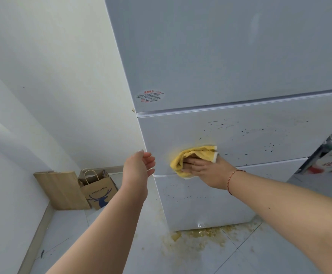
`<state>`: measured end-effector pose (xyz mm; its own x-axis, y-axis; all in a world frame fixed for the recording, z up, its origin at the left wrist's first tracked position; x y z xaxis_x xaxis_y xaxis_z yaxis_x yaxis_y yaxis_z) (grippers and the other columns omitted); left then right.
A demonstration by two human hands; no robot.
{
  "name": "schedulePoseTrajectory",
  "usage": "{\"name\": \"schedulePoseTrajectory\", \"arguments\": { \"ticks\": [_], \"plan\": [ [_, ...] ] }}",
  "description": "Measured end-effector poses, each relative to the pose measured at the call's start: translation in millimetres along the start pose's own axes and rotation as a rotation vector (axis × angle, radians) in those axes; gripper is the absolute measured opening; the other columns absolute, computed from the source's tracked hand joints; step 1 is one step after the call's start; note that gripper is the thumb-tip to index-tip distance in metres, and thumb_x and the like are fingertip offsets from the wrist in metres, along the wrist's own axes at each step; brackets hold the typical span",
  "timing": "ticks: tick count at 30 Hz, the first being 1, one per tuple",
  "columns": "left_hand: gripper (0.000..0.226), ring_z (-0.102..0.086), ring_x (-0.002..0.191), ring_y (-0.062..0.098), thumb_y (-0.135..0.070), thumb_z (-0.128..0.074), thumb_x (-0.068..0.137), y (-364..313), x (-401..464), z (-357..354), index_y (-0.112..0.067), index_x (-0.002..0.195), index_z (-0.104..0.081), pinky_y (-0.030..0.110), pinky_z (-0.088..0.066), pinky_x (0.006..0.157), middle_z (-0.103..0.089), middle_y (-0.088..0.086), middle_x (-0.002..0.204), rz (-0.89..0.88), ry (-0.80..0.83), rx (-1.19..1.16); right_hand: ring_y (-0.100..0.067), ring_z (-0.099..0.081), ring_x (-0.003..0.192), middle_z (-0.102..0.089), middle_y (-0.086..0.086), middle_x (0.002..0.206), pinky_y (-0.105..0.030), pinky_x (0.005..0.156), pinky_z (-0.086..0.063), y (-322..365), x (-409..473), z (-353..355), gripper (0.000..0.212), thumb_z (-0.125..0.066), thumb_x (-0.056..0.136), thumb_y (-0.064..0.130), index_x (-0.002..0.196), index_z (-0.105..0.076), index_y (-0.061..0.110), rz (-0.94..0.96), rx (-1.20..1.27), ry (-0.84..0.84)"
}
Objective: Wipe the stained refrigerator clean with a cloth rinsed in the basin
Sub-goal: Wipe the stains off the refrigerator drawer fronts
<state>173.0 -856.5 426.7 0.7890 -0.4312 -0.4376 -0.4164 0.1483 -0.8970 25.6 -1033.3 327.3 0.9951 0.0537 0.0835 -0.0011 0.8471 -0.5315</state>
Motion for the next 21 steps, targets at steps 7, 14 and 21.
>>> {"name": "schedulePoseTrajectory", "arguments": {
  "ticks": [7,14,21],
  "plan": [
    [0.028,-0.063,0.079,0.021,-0.018,-0.046,0.096,-30.0,-13.3,-39.3,-0.010,0.078,-0.066,0.032,-0.050,0.075,-0.069,0.006,0.080,-0.328,0.149,0.250,-0.022,-0.033,0.139,-0.034,0.003,0.153,-0.042,0.116,-0.024,-56.5,-18.7,60.6,0.049,-0.044,0.097,0.029,0.146,-0.039,0.026,-0.307,-0.071,-0.451],
    [0.032,-0.066,0.079,0.021,-0.023,-0.048,0.095,-45.9,-22.1,-68.3,-0.013,0.074,-0.069,0.034,-0.051,0.076,-0.071,0.005,0.079,-0.421,0.215,0.346,-0.034,-0.021,0.140,-0.014,-0.007,0.156,-0.050,0.116,-0.022,-65.8,-59.0,54.2,0.058,-0.042,0.098,0.038,0.150,-0.023,0.020,-0.937,0.112,-0.519],
    [0.030,-0.066,0.084,0.020,-0.027,-0.047,0.096,-48.9,-24.7,-63.9,-0.017,0.080,-0.070,0.037,-0.051,0.082,-0.071,-0.001,0.083,-0.487,0.227,0.500,-0.032,-0.002,0.145,-0.006,-0.022,0.158,-0.045,0.119,-0.007,-20.4,-7.9,74.3,0.063,-0.023,0.097,0.037,0.152,-0.010,0.009,-1.462,0.857,-0.640]
  ]
}}
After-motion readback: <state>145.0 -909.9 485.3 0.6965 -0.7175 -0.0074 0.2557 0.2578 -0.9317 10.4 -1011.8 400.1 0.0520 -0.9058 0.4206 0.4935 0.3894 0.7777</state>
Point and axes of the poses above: each hand's wrist, its own x-axis towards the middle knuckle, its own z-axis out of the back of the hand, y = z × x, the point moved 2 cm from there along x, towards the middle knuckle
